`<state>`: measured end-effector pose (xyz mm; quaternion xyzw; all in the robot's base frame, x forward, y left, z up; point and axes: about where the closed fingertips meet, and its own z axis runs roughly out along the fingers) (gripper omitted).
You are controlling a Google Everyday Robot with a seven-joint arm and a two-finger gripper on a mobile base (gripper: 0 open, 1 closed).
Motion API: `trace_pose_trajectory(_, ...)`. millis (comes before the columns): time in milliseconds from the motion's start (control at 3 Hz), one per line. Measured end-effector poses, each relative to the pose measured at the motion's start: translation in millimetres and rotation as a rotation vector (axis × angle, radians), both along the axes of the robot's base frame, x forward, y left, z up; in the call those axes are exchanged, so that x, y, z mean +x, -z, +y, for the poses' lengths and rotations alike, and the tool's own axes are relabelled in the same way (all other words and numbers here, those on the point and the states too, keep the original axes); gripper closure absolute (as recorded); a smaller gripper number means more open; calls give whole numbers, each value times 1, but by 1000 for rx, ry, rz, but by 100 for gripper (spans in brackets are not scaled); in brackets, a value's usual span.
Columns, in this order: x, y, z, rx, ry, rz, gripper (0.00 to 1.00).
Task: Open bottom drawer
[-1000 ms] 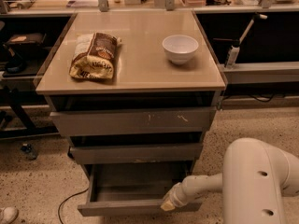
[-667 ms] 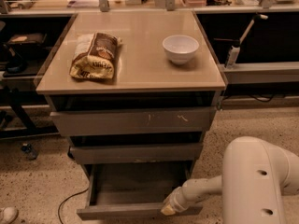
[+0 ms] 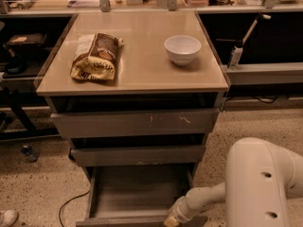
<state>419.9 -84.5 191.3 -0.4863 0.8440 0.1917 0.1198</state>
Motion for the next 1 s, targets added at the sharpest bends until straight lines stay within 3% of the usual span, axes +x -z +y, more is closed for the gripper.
trace_pose_trajectory(667,-12,2,-1,-3,1,21,100)
trace_pose_trajectory(1000,-35,4,-2,-7,11,51,100)
